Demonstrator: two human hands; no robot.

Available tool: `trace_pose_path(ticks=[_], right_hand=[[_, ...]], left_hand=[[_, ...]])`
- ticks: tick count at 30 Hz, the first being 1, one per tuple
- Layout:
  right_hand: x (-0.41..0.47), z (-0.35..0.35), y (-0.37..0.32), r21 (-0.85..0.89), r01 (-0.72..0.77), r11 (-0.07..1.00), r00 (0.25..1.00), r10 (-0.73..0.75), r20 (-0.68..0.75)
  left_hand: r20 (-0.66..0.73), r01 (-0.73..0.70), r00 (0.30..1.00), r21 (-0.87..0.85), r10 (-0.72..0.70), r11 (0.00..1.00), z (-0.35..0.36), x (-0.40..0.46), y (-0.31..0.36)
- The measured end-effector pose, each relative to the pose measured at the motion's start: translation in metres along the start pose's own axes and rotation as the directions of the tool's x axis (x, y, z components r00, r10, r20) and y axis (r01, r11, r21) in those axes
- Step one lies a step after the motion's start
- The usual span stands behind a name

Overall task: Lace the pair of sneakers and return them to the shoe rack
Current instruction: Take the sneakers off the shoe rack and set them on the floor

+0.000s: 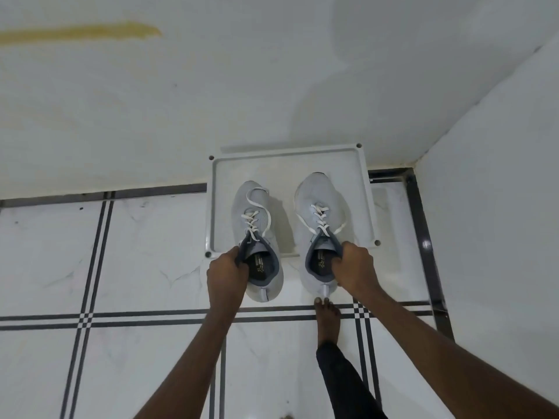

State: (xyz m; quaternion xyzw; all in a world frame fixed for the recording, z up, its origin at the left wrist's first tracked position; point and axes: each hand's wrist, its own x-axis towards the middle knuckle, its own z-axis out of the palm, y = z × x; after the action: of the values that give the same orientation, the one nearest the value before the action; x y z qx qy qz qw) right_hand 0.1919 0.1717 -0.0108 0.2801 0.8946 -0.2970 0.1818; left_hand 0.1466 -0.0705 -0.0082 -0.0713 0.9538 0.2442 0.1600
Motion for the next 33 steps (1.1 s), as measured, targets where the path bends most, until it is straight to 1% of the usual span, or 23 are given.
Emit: trace_pose_path(ticks=[4, 8, 11, 14, 17, 21, 27, 30, 33], right_hand=[[-0.059, 0.018, 0.017, -0.02, 0.034, 0.999, 0.998, -0.035, -0.044], [-0.109, 0.053, 0.043, -0.013, 0.041, 0.999, 0.995, -0.042, -0.087], [-0.135, 0.093, 0.069, 0.001, 0.047, 0.999, 0.993, -0.047, -0.112], [-0.146, 0.14, 0.1, 0.015, 0.045, 0.999, 0.993, -0.043, -0.111], [-0.137, 0.195, 0.136, 0.0, 0.041, 0.999, 0.996, -0.041, -0.082], [-0.097, 0.271, 0.187, -0.01, 0.0, 1.0, 0.999, 0.0, -0.044], [-0.03, 0.377, 0.252, -0.023, -0.043, 0.999, 0.998, 0.042, -0.047], [-0.007, 0.407, 0.275, -0.054, -0.044, 0.998, 0.998, 0.041, -0.052], [0.006, 0.426, 0.295, -0.078, -0.057, 0.995, 0.997, 0.053, -0.057]], left_hand=[[-0.035, -0.025, 0.999, -0.023, 0.025, 0.999, 0.0, -0.05, -0.035], [-0.047, -0.038, 0.998, -0.06, 0.035, 0.997, 0.015, -0.095, -0.07], [-0.021, -0.042, 0.999, -0.068, 0.041, 0.997, 0.039, -0.122, -0.097], [0.0, -0.057, 0.998, -0.078, 0.058, 0.995, 0.077, -0.138, -0.129], [0.021, -0.035, 0.999, -0.089, 0.037, 0.995, 0.13, -0.14, -0.159], [0.033, -0.032, 0.999, -0.055, 0.034, 0.998, 0.216, -0.125, -0.203], [0.019, -0.021, 1.0, -0.011, 0.021, 1.0, 0.347, -0.086, -0.266], [0.025, -0.008, 1.0, 0.001, 0.008, 1.0, 0.386, -0.072, -0.289], [0.018, -0.004, 1.0, -0.007, 0.004, 1.0, 0.41, -0.069, -0.307]])
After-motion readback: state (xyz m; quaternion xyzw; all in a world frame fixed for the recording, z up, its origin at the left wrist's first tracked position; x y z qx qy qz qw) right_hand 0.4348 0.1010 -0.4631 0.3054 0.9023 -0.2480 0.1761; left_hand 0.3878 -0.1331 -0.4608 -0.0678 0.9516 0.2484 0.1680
